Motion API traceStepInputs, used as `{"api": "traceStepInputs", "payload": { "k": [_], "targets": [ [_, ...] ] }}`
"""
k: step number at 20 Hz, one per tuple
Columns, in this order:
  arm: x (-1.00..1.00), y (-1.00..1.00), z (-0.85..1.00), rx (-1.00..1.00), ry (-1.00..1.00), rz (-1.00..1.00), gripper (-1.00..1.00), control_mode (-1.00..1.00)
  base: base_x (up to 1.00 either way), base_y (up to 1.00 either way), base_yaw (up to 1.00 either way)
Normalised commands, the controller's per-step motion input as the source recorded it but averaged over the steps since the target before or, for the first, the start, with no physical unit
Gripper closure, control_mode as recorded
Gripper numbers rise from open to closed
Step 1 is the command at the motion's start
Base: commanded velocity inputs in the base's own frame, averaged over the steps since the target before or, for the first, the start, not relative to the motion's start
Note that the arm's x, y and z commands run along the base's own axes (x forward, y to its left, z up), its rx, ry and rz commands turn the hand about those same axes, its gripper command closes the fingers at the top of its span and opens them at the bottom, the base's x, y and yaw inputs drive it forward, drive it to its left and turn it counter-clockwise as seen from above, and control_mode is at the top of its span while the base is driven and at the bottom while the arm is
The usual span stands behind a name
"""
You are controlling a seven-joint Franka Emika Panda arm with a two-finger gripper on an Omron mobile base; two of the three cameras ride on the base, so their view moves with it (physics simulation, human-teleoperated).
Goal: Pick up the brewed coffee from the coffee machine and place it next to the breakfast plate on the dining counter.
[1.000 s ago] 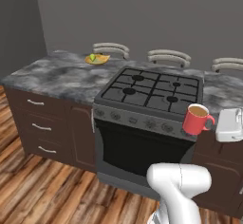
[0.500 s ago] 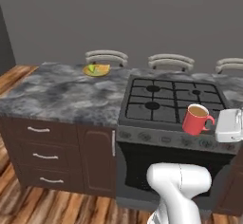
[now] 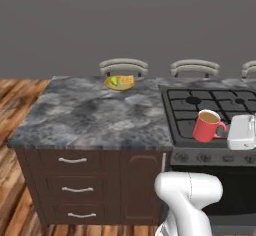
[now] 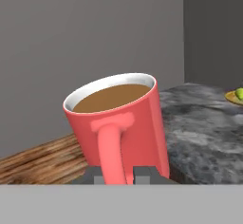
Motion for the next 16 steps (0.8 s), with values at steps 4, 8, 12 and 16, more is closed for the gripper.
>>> {"api": "traceStepInputs", "payload": {
  "k": [4,8,12,16],
  "targets": [
    [0.0,0.0,0.0,0.0,0.0,0.0,1.0,1.0,0.39,1.0,-0.26],
    [0.0,0.0,0.0,0.0,0.0,0.0,1.0,1.0,-0.08,0.97,-0.18],
    [0.0,0.0,0.0,0.0,0.0,0.0,1.0,1.0,-0.09,1.0,-0.08],
    [0.0,0.0,0.0,0.0,0.0,0.0,1.0,1.0,0.0,1.0,-0.13]
  ]
}}
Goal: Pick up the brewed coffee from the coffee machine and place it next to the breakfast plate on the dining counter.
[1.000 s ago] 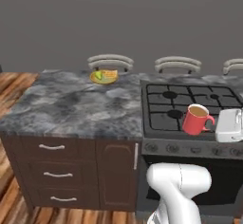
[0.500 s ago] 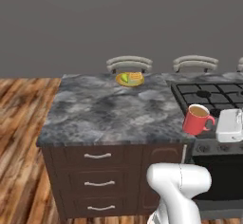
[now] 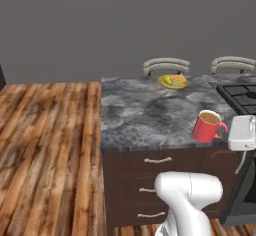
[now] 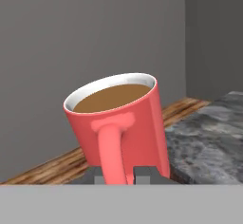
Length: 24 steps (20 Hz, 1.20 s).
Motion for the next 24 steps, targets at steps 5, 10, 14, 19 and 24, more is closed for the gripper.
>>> {"api": "traceStepInputs", "payload": {
  "k": [5,10,14,19,24],
  "targets": [
    [0.0,0.0,0.0,0.0,0.0,0.0,1.0,1.0,-0.03,1.0,-0.14],
    [0.0,0.0,0.0,0.0,0.0,0.0,1.0,1.0,-0.24,1.0,-0.13],
    [0.0,0.0,0.0,0.0,0.0,0.0,1.0,1.0,0.07,1.0,-0.2],
    [0.0,0.0,0.0,0.0,0.0,0.0,1.0,1.0,0.37,1.0,-0.26],
    [0.0,0.0,0.0,0.0,0.0,0.0,1.0,1.0,0.48,1.0,-0.43]
  ]
}}
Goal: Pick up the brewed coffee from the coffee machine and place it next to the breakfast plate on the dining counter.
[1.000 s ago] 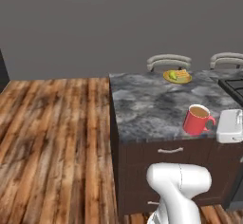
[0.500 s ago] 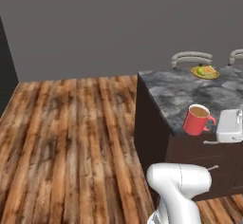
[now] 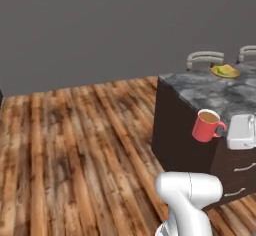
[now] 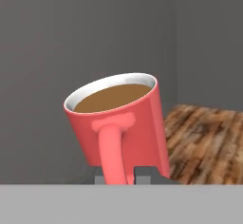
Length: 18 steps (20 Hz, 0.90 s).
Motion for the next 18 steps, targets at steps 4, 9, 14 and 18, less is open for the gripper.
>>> {"api": "traceStepInputs", "payload": {
  "k": [4,9,14,18],
  "targets": [
    [0.0,0.0,0.0,0.0,0.0,0.0,1.0,1.0,0.54,1.0,-0.53],
    [0.0,0.0,0.0,0.0,0.0,0.0,1.0,1.0,0.91,1.0,-0.51],
    [0.0,0.0,0.0,0.0,0.0,0.0,1.0,1.0,1.0,1.0,-0.51],
    [0.0,0.0,0.0,0.0,0.0,0.0,1.0,1.0,1.0,0.89,-0.54]
  ]
}}
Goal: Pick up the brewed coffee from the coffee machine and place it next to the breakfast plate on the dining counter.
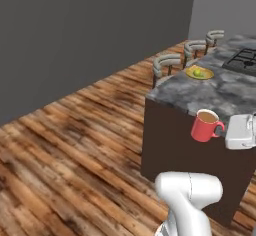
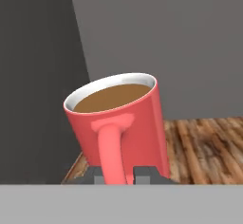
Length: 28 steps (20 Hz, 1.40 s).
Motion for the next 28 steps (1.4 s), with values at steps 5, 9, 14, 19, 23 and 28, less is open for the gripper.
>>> {"api": "traceStepInputs", "payload": {
  "k": [5,9,14,19,23,28],
  "targets": [
    [0.0,0.0,0.0,0.0,0.0,0.0,1.0,1.0,0.91,0.8,-0.65],
    [0.0,0.0,0.0,0.0,0.0,0.0,1.0,1.0,0.85,0.83,-0.65],
    [0.0,0.0,0.0,0.0,0.0,0.0,1.0,1.0,0.64,0.96,-0.6],
    [0.0,0.0,0.0,0.0,0.0,0.0,1.0,1.0,0.57,1.0,-0.55],
    [0.0,0.0,0.0,0.0,0.0,0.0,1.0,1.0,0.62,1.0,-0.56],
    [0.0,0.0,0.0,0.0,0.0,0.0,1.0,1.0,0.67,1.0,-0.59]
  ]
}}
